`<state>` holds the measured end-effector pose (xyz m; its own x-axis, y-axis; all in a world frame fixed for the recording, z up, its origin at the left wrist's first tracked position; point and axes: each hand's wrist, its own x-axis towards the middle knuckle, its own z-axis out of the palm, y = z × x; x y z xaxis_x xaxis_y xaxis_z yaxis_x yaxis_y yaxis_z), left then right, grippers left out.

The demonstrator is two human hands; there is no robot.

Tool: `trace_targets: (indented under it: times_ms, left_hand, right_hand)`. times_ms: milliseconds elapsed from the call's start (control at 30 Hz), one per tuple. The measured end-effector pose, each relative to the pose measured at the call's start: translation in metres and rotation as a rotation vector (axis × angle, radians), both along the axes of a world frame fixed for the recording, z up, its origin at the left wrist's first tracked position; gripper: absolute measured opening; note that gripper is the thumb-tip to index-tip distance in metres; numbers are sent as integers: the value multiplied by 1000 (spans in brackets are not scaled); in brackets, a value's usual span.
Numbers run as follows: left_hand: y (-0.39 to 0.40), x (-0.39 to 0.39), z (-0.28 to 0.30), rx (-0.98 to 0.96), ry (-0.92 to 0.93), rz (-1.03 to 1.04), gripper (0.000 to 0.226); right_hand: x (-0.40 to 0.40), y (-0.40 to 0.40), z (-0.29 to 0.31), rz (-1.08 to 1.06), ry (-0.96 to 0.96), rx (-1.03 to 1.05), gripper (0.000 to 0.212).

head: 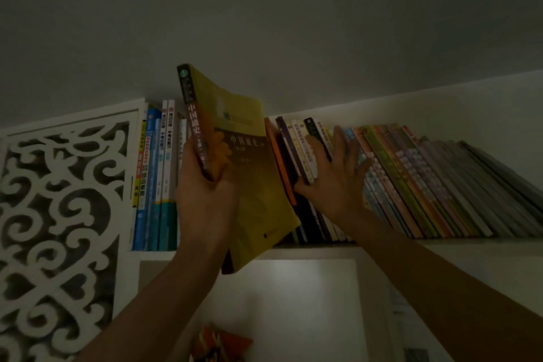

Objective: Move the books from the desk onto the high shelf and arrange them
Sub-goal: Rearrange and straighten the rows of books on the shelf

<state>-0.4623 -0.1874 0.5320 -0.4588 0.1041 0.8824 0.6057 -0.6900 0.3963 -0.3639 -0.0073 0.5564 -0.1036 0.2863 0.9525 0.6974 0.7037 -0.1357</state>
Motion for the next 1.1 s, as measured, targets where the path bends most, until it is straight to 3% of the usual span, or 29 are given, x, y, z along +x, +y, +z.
trace_targets:
  times_ms: [300,467,667,933,1100]
  left_hand:
    - [13,13,8,14,-7,47,31]
    - [20,24,15,7,-2,110,28]
    - [20,14,15,-39,-21,34,30]
    - [21,13,13,7,-45,1,29]
    - [19,11,11,-3,-57,-33,30]
  right_hand:
    - [9,12,-2,-42,-28,118,58]
    - [15,20,0,-80,-92,116,58]
    - [23,15,-1,-24,-109,75,53]
    - [25,14,1,199,-147,5,45]
    - [26,14,0,124,-161,12,45]
